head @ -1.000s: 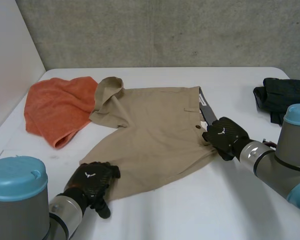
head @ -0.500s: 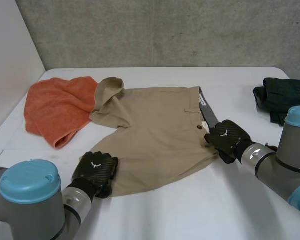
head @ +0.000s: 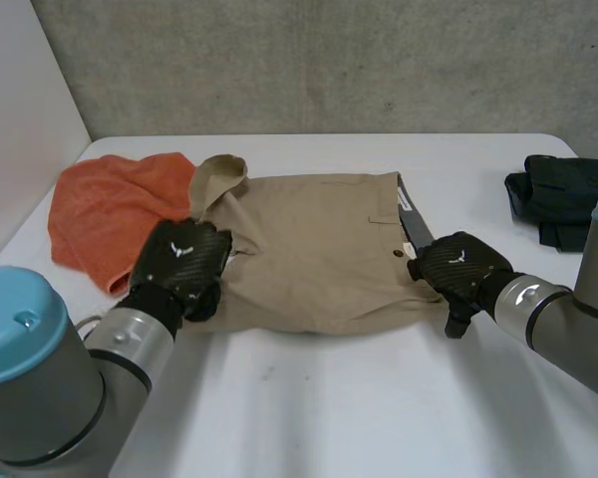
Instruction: Fold the laundry.
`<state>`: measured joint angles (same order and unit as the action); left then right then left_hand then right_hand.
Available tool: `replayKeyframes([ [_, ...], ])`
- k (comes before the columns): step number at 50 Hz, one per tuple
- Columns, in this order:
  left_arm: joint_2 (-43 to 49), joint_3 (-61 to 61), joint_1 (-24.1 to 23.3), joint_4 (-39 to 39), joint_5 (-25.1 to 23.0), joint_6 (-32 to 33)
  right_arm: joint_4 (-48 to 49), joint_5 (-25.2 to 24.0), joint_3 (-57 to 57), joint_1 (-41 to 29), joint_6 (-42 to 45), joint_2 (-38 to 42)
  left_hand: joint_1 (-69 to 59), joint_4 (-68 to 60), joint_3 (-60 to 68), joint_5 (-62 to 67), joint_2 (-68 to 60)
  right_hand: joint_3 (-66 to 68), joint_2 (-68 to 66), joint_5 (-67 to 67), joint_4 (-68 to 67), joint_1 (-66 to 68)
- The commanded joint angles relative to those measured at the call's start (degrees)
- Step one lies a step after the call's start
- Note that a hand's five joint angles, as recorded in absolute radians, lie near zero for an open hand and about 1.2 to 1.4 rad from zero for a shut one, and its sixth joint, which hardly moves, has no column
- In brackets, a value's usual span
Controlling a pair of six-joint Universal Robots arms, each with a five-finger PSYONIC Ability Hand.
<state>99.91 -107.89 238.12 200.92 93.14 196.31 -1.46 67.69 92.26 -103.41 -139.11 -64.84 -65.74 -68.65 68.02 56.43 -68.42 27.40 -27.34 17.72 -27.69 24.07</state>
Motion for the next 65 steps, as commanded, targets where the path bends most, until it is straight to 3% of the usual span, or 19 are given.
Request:
replayKeyframes([
  [1, -0.2, 2.2, 0.1, -1.7, -0.2, 0.0, -2.0, -1.8, -1.1, 0.0, 0.2, -0.2, -14.3, -11.4, 12.0, 13.6, -11.6, -3.0, 3.0, -3.3, 3.3, 0.3],
  [12, -0.2, 3.1, 0.1, -2.0, -0.2, 0.0, 4.4, -2.1, -3.2, -0.6, -0.2, 5.1, -14.3, -11.4, 12.0, 13.6, -11.6, 2.3, -2.4, 2.0, -2.1, 5.7],
  [16, -0.6, 2.9, 0.0, -2.7, -0.2, 0.0, 7.1, -2.0, -4.5, -0.7, 0.0, 7.2, -14.3, -11.4, 12.0, 13.6, -11.6, 15.3, -15.3, 15.0, -15.0, 18.6],
  [20, -2.3, 2.7, 0.0, -4.3, -0.2, -0.1, 6.7, -1.1, -6.9, -0.7, -0.2, 9.7, -14.3, -11.4, 12.0, 13.6, -11.6, 52.5, -52.6, 52.2, -52.2, 55.9],
  [28, -5.3, 1.5, -0.5, -11.1, -0.2, 0.0, 4.1, 1.5, -4.4, 0.1, 0.5, 2.0, -14.3, -11.4, 12.0, 13.6, -11.6, 52.6, -52.7, 52.3, -52.3, 55.9],
  [36, -6.7, -1.2, -1.7, -26.4, -3.0, 0.5, -21.4, 1.3, 1.2, 5.2, 10.4, -13.6, -14.3, -11.4, 12.0, 13.6, -11.6, 52.6, -52.7, 52.3, -52.3, 55.9],
  [42, -6.8, -3.0, -2.9, -34.4, -5.3, 1.2, -34.1, 2.4, 6.5, 9.5, 23.0, -18.3, -14.3, -11.4, 12.0, 13.6, -11.6, 52.6, -52.7, 52.3, -52.3, 55.9],
  [46, -6.8, -2.9, -2.8, -33.6, -5.8, 1.2, -33.5, 2.1, 8.2, 10.5, 24.5, -18.5, -14.3, -11.4, 12.0, 13.6, -11.6, 52.6, -52.7, 52.3, -52.3, 55.9],
  [56, 0.5, 0.8, -2.6, -18.6, -5.9, 1.3, -20.5, 3.1, 7.9, 7.9, 15.4, -12.2, -13.8, -10.9, 11.5, 13.1, -11.1, 52.6, -52.7, 52.3, -52.3, 55.9],
  [57, 1.5, 1.4, -2.6, -17.9, -5.9, 1.4, -20.3, 3.1, 7.9, 7.4, 15.1, -11.4, -4.3, -1.4, 2.0, 3.6, -1.6, 52.6, -52.7, 52.3, -52.3, 55.9],
  [58, 3.2, 2.8, -2.6, -17.2, -5.8, 1.4, -20.2, 3.1, 8.0, 6.8, 14.9, -10.7, 23.6, 26.5, -25.9, -24.3, 26.3, 52.6, -52.7, 52.3, -52.3, 55.9],
  [60, 4.4, 4.4, -2.7, -17.1, -5.4, 1.7, -20.2, 3.0, 8.4, 6.6, 14.8, -10.7, 43.0, 45.9, -45.3, -43.7, 45.7, 52.6, -52.7, 52.3, -52.3, 55.9],
  [65, 5.4, 9.7, -2.6, -15.8, -5.7, 1.9, -20.0, 2.9, 9.6, 6.7, 14.7, -10.7, 44.4, 47.3, -46.7, -45.1, 47.1, 52.6, -52.7, 52.3, -52.3, 55.9],
])
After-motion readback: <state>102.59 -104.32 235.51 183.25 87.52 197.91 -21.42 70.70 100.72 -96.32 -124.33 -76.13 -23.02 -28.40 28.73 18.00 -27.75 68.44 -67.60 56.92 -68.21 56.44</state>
